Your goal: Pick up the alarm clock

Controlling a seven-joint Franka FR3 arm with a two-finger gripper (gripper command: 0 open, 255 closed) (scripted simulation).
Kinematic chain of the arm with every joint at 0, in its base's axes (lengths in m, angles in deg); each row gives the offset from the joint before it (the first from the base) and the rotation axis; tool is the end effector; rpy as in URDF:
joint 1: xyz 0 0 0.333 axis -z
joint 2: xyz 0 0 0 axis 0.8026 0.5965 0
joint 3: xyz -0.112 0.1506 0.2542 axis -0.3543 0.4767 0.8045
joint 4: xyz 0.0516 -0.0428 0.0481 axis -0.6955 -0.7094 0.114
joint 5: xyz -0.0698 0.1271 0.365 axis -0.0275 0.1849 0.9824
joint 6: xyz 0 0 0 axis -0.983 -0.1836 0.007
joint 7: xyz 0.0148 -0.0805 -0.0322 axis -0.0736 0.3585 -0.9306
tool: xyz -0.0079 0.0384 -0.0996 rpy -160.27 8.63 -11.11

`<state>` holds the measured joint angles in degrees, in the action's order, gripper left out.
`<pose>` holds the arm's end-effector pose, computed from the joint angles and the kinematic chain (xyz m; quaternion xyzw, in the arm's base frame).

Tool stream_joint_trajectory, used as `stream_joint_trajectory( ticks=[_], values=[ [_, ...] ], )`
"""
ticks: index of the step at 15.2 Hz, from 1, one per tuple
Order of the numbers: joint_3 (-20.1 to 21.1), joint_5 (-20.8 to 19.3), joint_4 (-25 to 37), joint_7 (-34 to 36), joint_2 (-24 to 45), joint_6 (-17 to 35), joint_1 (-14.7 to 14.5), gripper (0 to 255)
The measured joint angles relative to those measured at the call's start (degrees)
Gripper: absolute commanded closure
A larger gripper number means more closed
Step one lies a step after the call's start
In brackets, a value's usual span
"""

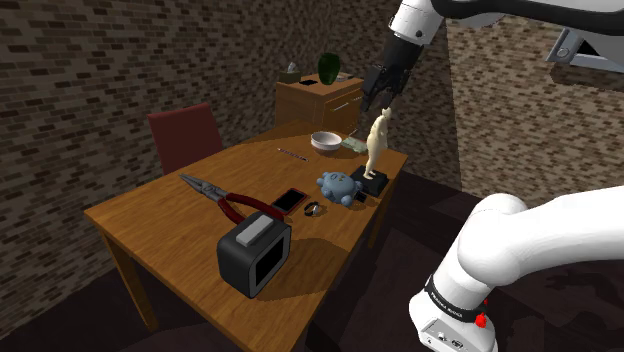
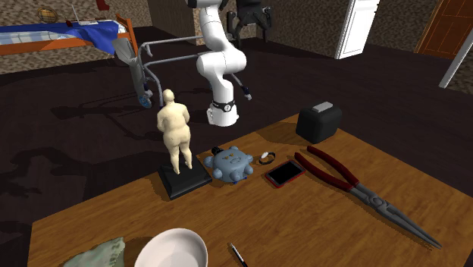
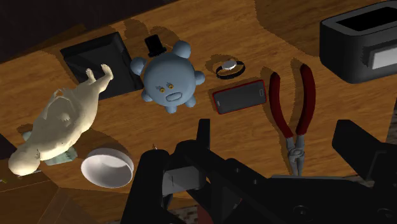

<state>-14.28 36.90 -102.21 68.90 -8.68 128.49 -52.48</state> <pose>0.3157 -0.0274 0.6466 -0.9931 0.0470 -0.1029 0.0314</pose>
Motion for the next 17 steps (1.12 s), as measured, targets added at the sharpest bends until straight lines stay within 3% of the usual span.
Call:
stream_joint_trajectory(
  ticks=[8,17],
  values=[
    [-3.2,-2.7,-10.8,-6.1,-1.0,8.8,0.2,0],
    [-9.9,-7.7,-22.7,-16.0,4.3,24.8,1.4,0]
  ],
)
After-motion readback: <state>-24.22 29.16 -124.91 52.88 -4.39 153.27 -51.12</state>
